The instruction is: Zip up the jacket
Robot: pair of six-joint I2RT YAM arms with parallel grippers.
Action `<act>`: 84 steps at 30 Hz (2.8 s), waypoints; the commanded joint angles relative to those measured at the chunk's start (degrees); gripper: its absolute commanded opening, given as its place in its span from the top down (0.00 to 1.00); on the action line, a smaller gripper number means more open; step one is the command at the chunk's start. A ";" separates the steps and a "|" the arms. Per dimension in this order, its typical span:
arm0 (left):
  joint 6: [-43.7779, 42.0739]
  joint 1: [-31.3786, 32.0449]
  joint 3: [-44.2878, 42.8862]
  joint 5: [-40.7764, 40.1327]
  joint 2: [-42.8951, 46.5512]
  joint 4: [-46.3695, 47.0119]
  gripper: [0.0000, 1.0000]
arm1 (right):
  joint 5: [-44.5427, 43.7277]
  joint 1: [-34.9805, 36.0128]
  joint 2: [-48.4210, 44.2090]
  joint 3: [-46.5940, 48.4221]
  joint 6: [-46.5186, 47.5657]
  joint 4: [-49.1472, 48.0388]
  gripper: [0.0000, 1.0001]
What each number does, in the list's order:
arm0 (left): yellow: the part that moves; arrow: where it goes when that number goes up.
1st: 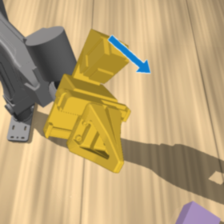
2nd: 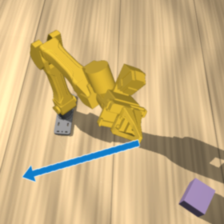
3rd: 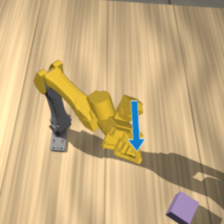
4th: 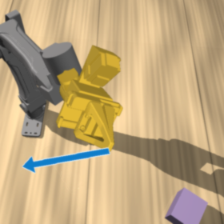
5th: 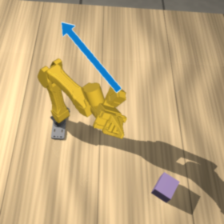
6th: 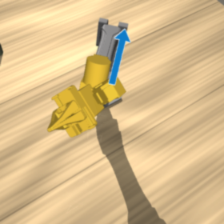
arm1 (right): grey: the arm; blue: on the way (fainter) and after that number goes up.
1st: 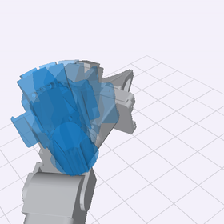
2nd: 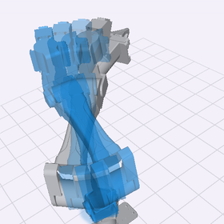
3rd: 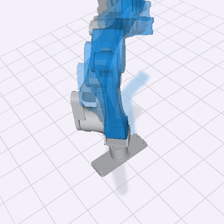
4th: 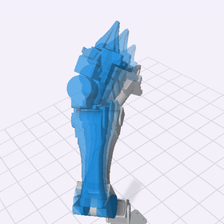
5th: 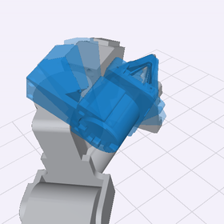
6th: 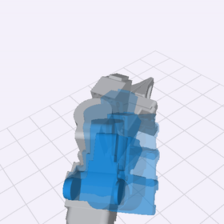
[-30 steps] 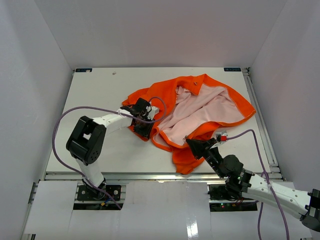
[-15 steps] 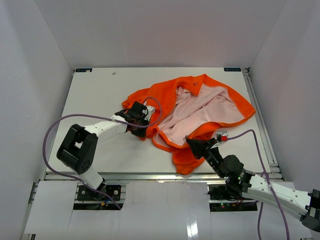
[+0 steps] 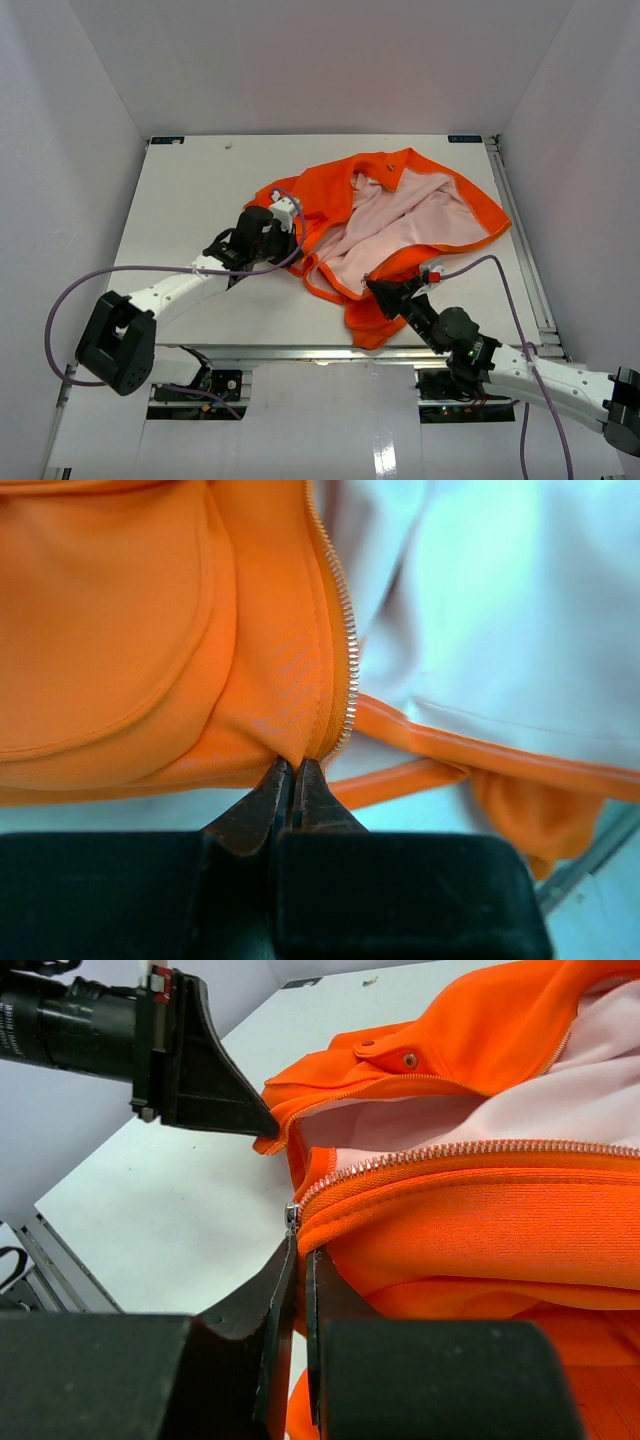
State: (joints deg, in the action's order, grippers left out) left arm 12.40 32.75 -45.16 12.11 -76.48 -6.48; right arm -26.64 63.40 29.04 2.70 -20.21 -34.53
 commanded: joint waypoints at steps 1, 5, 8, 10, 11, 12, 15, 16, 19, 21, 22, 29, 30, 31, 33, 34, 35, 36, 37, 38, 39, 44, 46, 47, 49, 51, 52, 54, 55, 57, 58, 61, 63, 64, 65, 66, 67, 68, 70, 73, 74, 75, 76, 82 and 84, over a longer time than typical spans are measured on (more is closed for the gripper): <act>5.40 0.36 7.73 10.87 8.02 24.37 1.00 | 5.28 0.15 4.43 1.69 7.35 -9.45 0.92; 7.78 0.38 12.54 13.87 10.80 35.61 1.00 | 11.54 -0.02 9.27 5.27 12.07 -13.01 0.92; 9.36 0.38 16.63 14.44 13.71 41.28 1.00 | 15.99 -0.01 11.99 5.67 16.28 -15.75 0.92; 11.34 0.38 18.84 15.73 14.85 47.91 1.00 | 17.99 0.06 13.20 5.58 17.09 -17.54 0.92; 13.32 0.38 20.67 16.26 15.37 50.90 1.00 | 18.72 0.06 13.42 5.63 17.25 -17.96 0.92; 14.33 0.38 21.47 16.99 15.63 53.18 1.00 | 19.20 0.02 13.49 5.76 17.31 -18.29 0.92; 16.68 0.47 22.83 18.43 16.05 58.48 1.00 | 21.53 0.06 13.67 5.17 18.58 -21.57 0.92; 17.75 0.47 23.50 18.58 16.03 60.22 1.00 | 22.67 0.04 13.86 4.26 19.33 -23.38 0.92; 19.20 0.51 24.69 18.90 16.10 63.71 1.00 | 23.83 0.02 14.87 3.86 21.03 -25.98 0.92; 19.99 0.56 25.85 18.40 16.18 65.94 1.00 | 24.16 0.05 16.39 6.46 23.04 -22.58 0.92; 20.18 0.56 26.14 18.31 16.11 66.45 1.00 | 24.48 0.06 17.10 7.30 23.42 -21.12 0.92; 20.35 1.12 29.54 20.14 15.36 73.91 1.00 | 26.16 -0.06 23.19 10.76 24.55 -20.43 0.92; 20.28 1.18 29.86 20.41 15.30 74.75 1.00 | 26.11 -0.12 23.78 11.19 24.87 -20.75 0.92; 19.64 1.34 29.87 20.63 15.25 74.55 1.00 | 26.11 -0.28 24.43 11.73 24.92 -20.75 0.92; 19.07 1.67 29.93 20.82 15.33 74.48 1.00 | 26.17 -0.72 25.93 12.87 24.96 -20.75 0.92; 18.93 1.82 30.00 20.89 15.39 74.57 1.00 | 26.23 -0.94 26.61 13.37 24.88 -20.81 0.92; 18.74 1.97 30.14 21.03 15.39 74.81 1.00 | 26.32 -1.08 27.04 13.65 24.60 -20.99 0.92; 18.63 2.11 30.28 21.11 15.39 75.12 1.00 | 27.03 -1.23 27.44 13.94 24.23 -21.19 0.92; 18.63 2.24 30.42 21.09 15.41 75.47 1.00 | 28.34 -1.37 27.78 14.22 23.75 -21.46 0.92; 18.63 2.29 30.53 20.98 15.52 75.47 1.00 | 28.56 -1.47 28.06 14.43 23.37 -21.95 0.92; 18.63 2.31 30.62 20.88 15.67 75.47 1.00 | 28.66 -1.57 28.53 14.68 22.95 -22.21 0.92; 18.12 2.74 31.39 20.57 16.43 75.96 1.00 | 29.26 -1.77 30.51 16.61 20.96 -22.72 0.92; 17.84 2.99 31.83 20.44 16.42 77.23 1.00 | 30.27 -1.78 31.04 16.72 20.16 -23.74 0.92; 17.69 3.09 32.18 20.34 16.37 77.97 1.00 | 30.77 -1.78 31.14 16.72 19.32 -24.18 0.92; 17.57 3.14 32.43 20.29 16.15 78.53 1.00 | 31.35 -1.78 31.38 16.54 18.53 -25.14 0.92; 17.51 3.19 32.66 20.33 16.10 79.01 1.00 | 31.83 -1.75 31.63 16.28 18.03 -26.31 0.92; 17.40 3.19 32.76 20.48 16.09 79.31 1.00 | 31.99 -1.70 31.68 16.12 17.78 -26.77 0.92; 17.40 3.27 32.92 20.57 16.17 79.78 1.00 | 32.00 -1.77 31.61 15.96 17.61 -27.19 0.92; 17.34 3.31 33.00 20.53 16.16 79.89 1.00 | 31.97 -1.76 31.52 15.91 17.53 -27.31 0.92; 17.22 3.37 33.15 20.41 16.10 80.05 1.00 | 31.95 -1.71 31.24 15.76 17.35 -27.48 0.92; 17.22 3.37 33.23 20.41 16.09 80.28 1.00 | 32.02 -1.75 31.01 15.57 17.24 -27.60 0.92; 17.22 3.46 33.44 20.66 15.93 80.89 1.00 | 31.66 -1.71 30.56 15.00 16.80 -28.23 0.92; 17.29 3.47 33.67 20.83 15.83 81.69 1.00 | 31.09 -1.80 30.46 14.78 16.46 -28.49 0.92; 17.24 3.52 33.77 20.78 15.83 81.94 1.00 | 30.94 -1.85 30.46 14.73 16.21 -28.49 0.92; 17.19 3.54 33.87 20.78 15.86 82.19 1.00 | 30.86 -1.90 30.43 14.68 15.96 -28.49 0.92; 17.14 3.55 33.98 20.83 15.91 82.44 1.00 | 30.86 -1.95 30.38 14.63 15.70 -28.49 0.92; 17.01 3.55 34.17 20.85 15.96 82.80 1.00 | 30.90 -1.96 30.24 14.53 15.44 -28.49 0.92; 16.86 3.55 34.39 20.85 16.02 83.21 1.00 | 30.93 -1.99 30.06 14.41 15.17 -28.49 0.92; 16.78 3.55 34.61 20.85 16.09 83.80 1.00 | 30.73 -2.20 29.63 14.20 14.62 -28.49 0.92; 16.69 3.59 34.66 21.12 15.95 84.11 1.00 | 30.50 -2.45 29.31 14.04 14.00 -28.44 0.92; 16.69 3.68 34.75 21.15 15.83 84.50 1.00 | 30.37 -2.53 29.18 13.95 13.79 -28.45 0.92; 16.65 3.72 34.88 21.16 15.83 84.79 1.00 | 30.33 -2.62 29.14 13.87 13.62 -28.49 0.92; 16.55 3.72 34.99 21.17 15.83 84.90 1.00 | 30.33 -2.74 29.14 13.80 13.41 -28.46 0.92; 16.28 3.91 35.16 21.48 15.52 85.68 1.00 | 30.40 -3.04 29.62 14.10 11.95 -28.62 0.92; 15.88 4.02 35.23 21.55 15.31 85.79 1.00 | 30.26 -3.19 29.84 14.18 11.37 -28.91 0.92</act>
State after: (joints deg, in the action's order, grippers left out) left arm 29.25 36.12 -10.45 32.01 -61.61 74.63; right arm 3.88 60.46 59.33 16.25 -7.12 -57.63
